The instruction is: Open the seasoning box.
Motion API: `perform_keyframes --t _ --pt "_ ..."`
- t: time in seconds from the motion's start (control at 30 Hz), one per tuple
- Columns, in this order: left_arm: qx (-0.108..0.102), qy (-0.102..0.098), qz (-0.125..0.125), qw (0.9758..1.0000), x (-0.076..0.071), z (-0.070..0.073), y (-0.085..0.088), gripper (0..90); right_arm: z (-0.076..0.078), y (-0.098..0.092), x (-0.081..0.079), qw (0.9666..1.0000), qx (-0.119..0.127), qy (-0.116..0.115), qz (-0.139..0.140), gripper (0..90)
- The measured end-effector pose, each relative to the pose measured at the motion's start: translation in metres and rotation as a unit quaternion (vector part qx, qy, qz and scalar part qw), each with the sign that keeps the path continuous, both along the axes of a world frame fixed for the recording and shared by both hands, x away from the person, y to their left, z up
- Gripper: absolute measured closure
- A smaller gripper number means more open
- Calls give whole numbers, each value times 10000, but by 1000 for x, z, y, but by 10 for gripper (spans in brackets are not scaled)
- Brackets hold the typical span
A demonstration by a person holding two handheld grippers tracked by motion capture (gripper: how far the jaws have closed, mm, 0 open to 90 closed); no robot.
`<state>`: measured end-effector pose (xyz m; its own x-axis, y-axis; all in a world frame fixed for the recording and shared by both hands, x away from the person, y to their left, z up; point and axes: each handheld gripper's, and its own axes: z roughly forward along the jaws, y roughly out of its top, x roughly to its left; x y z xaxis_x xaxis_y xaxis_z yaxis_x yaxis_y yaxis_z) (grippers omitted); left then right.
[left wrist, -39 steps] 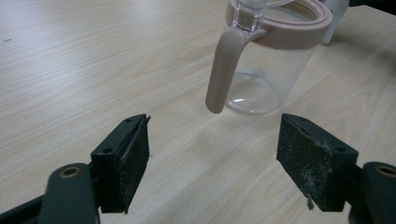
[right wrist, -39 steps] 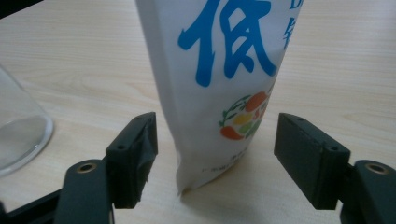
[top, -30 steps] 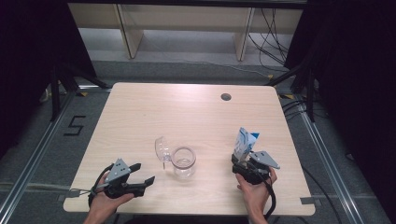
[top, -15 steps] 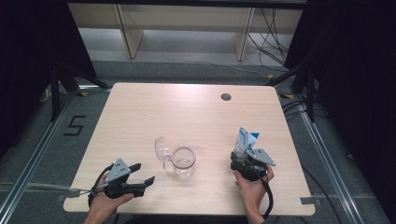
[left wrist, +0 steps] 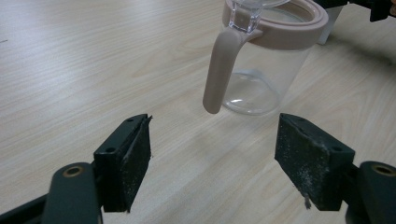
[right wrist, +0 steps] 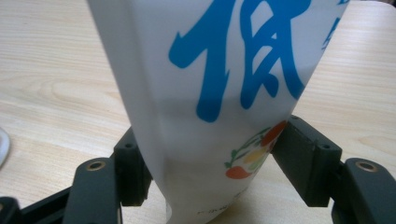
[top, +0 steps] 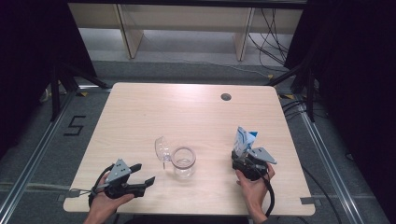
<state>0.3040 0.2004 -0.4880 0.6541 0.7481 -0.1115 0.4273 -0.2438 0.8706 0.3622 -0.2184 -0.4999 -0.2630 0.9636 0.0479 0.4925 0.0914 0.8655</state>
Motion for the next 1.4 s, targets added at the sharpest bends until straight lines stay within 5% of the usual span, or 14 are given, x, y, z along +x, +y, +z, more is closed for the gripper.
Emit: perform_keyframes --t 0.23,0.4,0.5,0.53,0.73,0.97,1.13,1.17,1.4 --pt "42 -1 -18 10000 0 0 0 270 -2 -4 5 9992 247 -93 316 366" --pt "31 -24 -22 10000 0 0 1 271 -1 -8 8 9987 165 10 491 374" --pt "17 -26 -20 10000 0 0 1 272 -1 -7 7 9977 383 101 548 374" --pt "13 -24 -25 10000 0 0 1 272 -2 -12 12 9970 219 -37 746 375" --pt "21 -22 -47 10000 0 0 0 272 -1 -16 14 9937 182 -16 1106 376" --pt "-32 -32 -19 10000 0 0 0 275 -2 -15 15 9915 198 -45 1285 377" --pt "3 -35 -40 10000 0 0 0 275 -2 -16 18 9878 129 -105 1548 378" --pt "-33 -36 -28 10000 0 0 -1 274 -2 -18 21 9840 -23 -125 1778 378" --pt "0 -39 -42 10000 0 0 0 275 -2 -18 21 9831 -68 -170 1822 379"
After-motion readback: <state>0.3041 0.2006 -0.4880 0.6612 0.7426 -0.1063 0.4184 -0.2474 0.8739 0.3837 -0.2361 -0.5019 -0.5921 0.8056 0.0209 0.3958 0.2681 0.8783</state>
